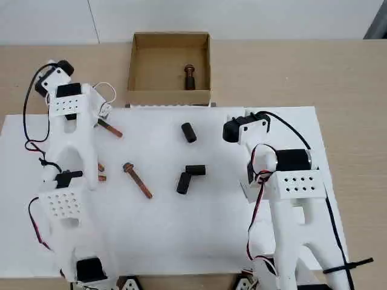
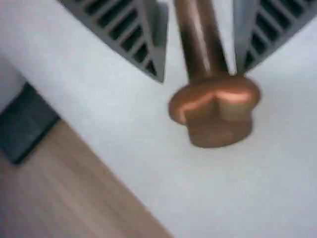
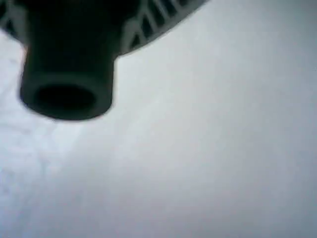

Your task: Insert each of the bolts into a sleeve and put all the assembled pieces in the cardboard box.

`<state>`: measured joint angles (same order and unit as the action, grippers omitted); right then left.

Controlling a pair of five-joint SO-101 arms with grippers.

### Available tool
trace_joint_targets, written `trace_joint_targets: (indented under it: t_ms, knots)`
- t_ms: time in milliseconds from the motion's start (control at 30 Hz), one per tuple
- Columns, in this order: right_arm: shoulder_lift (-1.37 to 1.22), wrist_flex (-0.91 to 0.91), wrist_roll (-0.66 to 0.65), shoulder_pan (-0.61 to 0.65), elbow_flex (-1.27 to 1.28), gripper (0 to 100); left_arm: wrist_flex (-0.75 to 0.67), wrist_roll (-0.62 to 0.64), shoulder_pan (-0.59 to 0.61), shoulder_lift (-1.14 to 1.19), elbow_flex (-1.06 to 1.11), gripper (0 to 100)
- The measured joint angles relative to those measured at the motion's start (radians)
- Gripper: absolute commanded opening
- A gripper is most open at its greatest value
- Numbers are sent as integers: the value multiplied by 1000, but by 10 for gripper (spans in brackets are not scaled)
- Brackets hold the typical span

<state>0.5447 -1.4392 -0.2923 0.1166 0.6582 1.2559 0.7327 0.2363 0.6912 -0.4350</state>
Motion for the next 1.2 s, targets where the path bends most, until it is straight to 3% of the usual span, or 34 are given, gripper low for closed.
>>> trace_joint_targets:
  t_ms: [133,267,567,900,1200]
  knots:
    - [0,0,0,0,0,3,12,0,0,32,-17,85]
    - [0,0,0,0,0,3,17,0,2,41,-28,2]
    - [0,-43,0,0,-9,3,49,0,0,44,-64,5]
    - [120,-163,0,0,-153,3,445,-3,-95,58,-531,5]
    - [338,-216,0,0,-155,3,473,-41,-150,54,-779,5]
